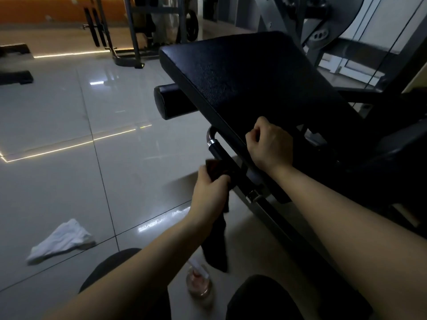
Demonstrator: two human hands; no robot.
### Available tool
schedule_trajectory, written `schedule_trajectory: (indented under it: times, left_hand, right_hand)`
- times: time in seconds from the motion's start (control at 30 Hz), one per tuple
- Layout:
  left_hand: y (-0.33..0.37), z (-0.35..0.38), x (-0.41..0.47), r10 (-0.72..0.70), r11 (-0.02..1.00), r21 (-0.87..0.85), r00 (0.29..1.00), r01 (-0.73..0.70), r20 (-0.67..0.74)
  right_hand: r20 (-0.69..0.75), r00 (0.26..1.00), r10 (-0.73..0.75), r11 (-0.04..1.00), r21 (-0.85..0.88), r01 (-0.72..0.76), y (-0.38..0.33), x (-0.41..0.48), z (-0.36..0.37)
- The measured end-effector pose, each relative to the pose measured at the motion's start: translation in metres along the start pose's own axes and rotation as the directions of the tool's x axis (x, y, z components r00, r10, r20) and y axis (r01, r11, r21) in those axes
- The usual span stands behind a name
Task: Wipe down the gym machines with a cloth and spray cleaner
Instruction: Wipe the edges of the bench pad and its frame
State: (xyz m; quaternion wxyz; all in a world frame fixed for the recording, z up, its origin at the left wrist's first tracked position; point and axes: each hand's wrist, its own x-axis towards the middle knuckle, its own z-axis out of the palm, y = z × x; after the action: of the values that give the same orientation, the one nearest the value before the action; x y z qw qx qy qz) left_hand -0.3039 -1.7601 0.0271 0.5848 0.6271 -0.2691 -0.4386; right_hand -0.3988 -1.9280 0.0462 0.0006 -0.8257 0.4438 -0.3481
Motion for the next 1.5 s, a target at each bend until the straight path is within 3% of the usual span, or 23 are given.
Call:
schedule_trajectory:
  times: [0.03, 0.1, 0.17, 0.2, 0.27, 0.3, 0.47, 0.53, 0.7, 0.77, 0.8, 0.9, 0.97, 1.03, 1.07, 1.1, 1.17, 1.23, 1.3, 1.4, 1.5]
  left_hand:
    - [-0.001, 0.002, -0.003, 0.183, 0.982, 0.038, 0.982, -0.184, 0.037]
    - [-0.007, 0.010, -0.005, 0.449, 0.865, 0.137, 0.866, -0.483, 0.219]
    - [-0.025, 0.017, 0.000, 0.566, 0.648, 0.314, 0.714, -0.694, 0.411]
    - [-0.036, 0.018, 0.007, 0.601, 0.481, 0.408, 0.631, -0.776, 0.492]
    - [-0.056, 0.017, 0.025, 0.649, 0.120, 0.522, 0.465, -0.844, 0.602]
    - [-0.060, 0.019, 0.032, 0.665, 0.002, 0.544, 0.407, -0.839, 0.626]
    - [-0.050, 0.029, 0.057, 0.596, -0.314, 0.542, 0.282, -0.779, 0.751]
    - [-0.044, 0.034, 0.058, 0.549, -0.343, 0.543, 0.306, -0.766, 0.778]
    - [-0.036, 0.047, 0.046, 0.606, -0.222, 0.616, 0.388, -0.756, 0.694]
    - [-0.036, 0.047, 0.044, 0.633, -0.144, 0.601, 0.393, -0.786, 0.667]
    - [-0.040, 0.043, 0.043, 0.632, -0.156, 0.582, 0.372, -0.798, 0.680]
    - [-0.067, 0.010, 0.042, 0.504, -0.437, 0.505, 0.263, -0.744, 0.823]
    - [-0.078, -0.016, 0.045, 0.462, -0.498, 0.467, 0.232, -0.731, 0.856]
    - [-0.076, -0.019, 0.042, 0.534, -0.460, 0.477, 0.196, -0.749, 0.822]
    - [-0.070, -0.013, 0.038, 0.621, -0.385, 0.514, 0.197, -0.767, 0.759]
    - [-0.059, -0.006, 0.031, 0.715, -0.244, 0.562, 0.245, -0.790, 0.655]
    - [-0.038, -0.004, 0.020, 0.809, 0.179, 0.631, 0.478, -0.755, 0.342]
    - [-0.027, -0.020, 0.019, 0.664, 0.598, 0.558, 0.745, -0.575, 0.057]
    - [-0.032, -0.046, 0.025, 0.454, 0.809, 0.454, 0.888, -0.373, -0.080]
    - [-0.052, -0.067, 0.018, 0.254, 0.864, 0.472, 0.960, -0.172, -0.114]
    - [-0.082, -0.086, 0.013, 0.184, 0.752, 0.654, 0.978, -0.078, -0.095]
  right_hand:
    - [0.010, 1.000, 0.003, 1.000, 0.015, -0.003, 0.000, 0.001, 0.001]
    - [0.023, 1.000, 0.016, 0.998, 0.067, -0.018, 0.001, 0.002, 0.001]
    - [0.011, 0.999, 0.054, 0.986, 0.155, -0.055, 0.004, 0.004, 0.001]
    - [0.004, 0.996, 0.089, 0.970, 0.227, -0.088, 0.006, 0.004, 0.000]
    - [0.008, 0.987, 0.158, 0.912, 0.381, -0.149, 0.011, 0.005, -0.001]
    - [0.010, 0.984, 0.175, 0.891, 0.423, -0.163, 0.013, 0.005, -0.002]
    - [0.037, 0.988, 0.152, 0.906, 0.394, -0.154, 0.011, 0.003, -0.004]
    - [0.052, 0.988, 0.146, 0.914, 0.374, -0.155, 0.009, 0.002, -0.006]
    - [0.112, 0.974, 0.195, 0.825, 0.519, -0.224, -0.002, -0.020, -0.026]
    - [0.157, 0.962, 0.223, 0.778, 0.565, -0.273, -0.002, -0.039, -0.036]
    - [0.181, 0.957, 0.228, 0.768, 0.571, -0.291, -0.001, -0.049, -0.040]
    - [0.197, 0.949, 0.247, 0.742, 0.591, -0.316, -0.003, -0.081, -0.051]
    - [0.157, 0.947, 0.281, 0.705, 0.636, -0.315, -0.012, -0.100, -0.054]
    - [0.156, 0.945, 0.288, 0.670, 0.672, -0.315, -0.023, -0.121, -0.053]
    - [0.179, 0.944, 0.277, 0.659, 0.680, -0.322, -0.028, -0.133, -0.048]
    - [0.200, 0.942, 0.271, 0.654, 0.679, -0.332, -0.031, -0.146, -0.041]
    - [0.237, 0.930, 0.280, 0.639, 0.677, -0.365, -0.032, -0.170, -0.026]
    - [0.283, 0.913, 0.295, 0.628, 0.662, -0.409, -0.029, -0.191, -0.011]
    - [0.392, 0.876, 0.280, 0.672, 0.572, -0.471, -0.023, -0.209, 0.012]
    - [0.644, 0.723, 0.248, 0.782, 0.307, -0.542, -0.014, -0.225, 0.056]
    - [0.857, 0.479, 0.188, 0.822, 0.130, -0.555, -0.023, -0.242, 0.088]
